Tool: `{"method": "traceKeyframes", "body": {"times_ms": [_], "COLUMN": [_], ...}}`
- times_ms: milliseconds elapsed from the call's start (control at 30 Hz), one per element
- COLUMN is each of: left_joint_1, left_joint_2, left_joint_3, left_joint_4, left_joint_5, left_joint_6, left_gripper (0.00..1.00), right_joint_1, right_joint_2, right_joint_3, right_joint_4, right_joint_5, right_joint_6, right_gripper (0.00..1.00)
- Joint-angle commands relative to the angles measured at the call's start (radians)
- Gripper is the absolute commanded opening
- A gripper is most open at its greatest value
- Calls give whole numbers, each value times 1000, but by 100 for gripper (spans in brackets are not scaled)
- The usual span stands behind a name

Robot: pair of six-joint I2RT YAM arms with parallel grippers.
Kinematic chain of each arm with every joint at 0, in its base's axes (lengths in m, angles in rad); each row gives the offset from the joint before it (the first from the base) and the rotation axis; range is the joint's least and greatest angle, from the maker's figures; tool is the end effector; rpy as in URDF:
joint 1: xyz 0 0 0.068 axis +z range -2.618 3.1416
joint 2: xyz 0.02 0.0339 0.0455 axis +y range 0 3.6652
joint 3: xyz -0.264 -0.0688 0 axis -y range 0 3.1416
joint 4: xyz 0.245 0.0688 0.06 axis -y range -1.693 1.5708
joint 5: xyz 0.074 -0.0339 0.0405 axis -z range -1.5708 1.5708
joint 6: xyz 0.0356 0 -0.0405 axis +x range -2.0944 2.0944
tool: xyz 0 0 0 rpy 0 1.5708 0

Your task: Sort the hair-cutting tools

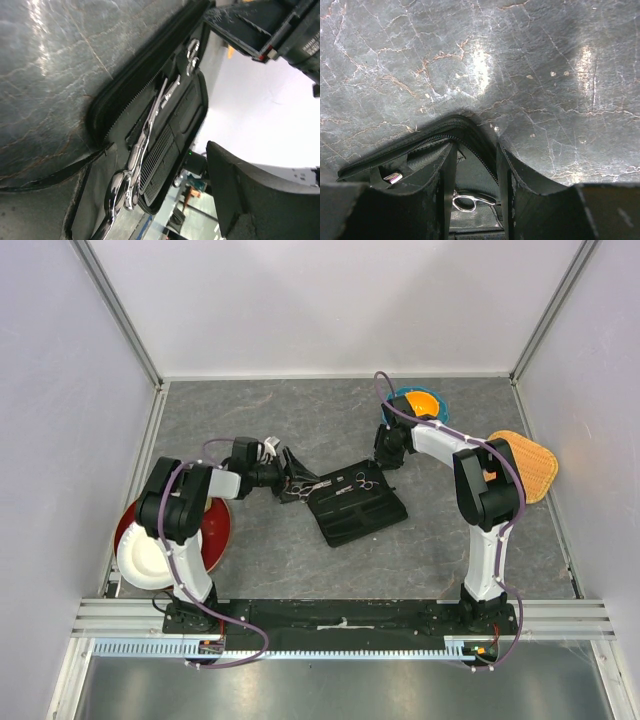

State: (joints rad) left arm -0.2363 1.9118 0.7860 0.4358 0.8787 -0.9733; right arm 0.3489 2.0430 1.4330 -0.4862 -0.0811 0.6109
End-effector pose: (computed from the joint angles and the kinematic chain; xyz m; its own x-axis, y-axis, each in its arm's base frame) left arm 0.3266 -0.1068 0.1054 -0.9489 -0.3142 -0.0287 -0.1028 0.3940 -0.9133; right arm 0.3987 0.1481 0.1601 -0.9001 0.2809 -0.3330 0.1719 0.9313 0.3212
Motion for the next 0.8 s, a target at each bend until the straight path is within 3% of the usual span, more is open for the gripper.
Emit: {"method": "traceKeyframes", "body": {"times_ms": [0,67,367,767], "left_joint_1": [6,6,5,6], "left_joint_2": [-60,-66,-77,-158], "left_joint_3": [79,102,108,134], "left_joint_4": [-429,-531,-709,-818], "left_joint_5": [-249,-311,-409,-586], "left_joint_6": [189,197,208,260], "left_gripper": [80,80,79,74], "right_joint_1": [24,24,24,24], "right_joint_2": [43,45,46,46], "right_joint_3": [-28,-28,-31,-43], "right_joint_4": [-34,-35,-35,-37], "right_joint_5": [12,17,27,27], "right_joint_6": [29,32,39,36], "right_gripper": [45,45,45,43]}}
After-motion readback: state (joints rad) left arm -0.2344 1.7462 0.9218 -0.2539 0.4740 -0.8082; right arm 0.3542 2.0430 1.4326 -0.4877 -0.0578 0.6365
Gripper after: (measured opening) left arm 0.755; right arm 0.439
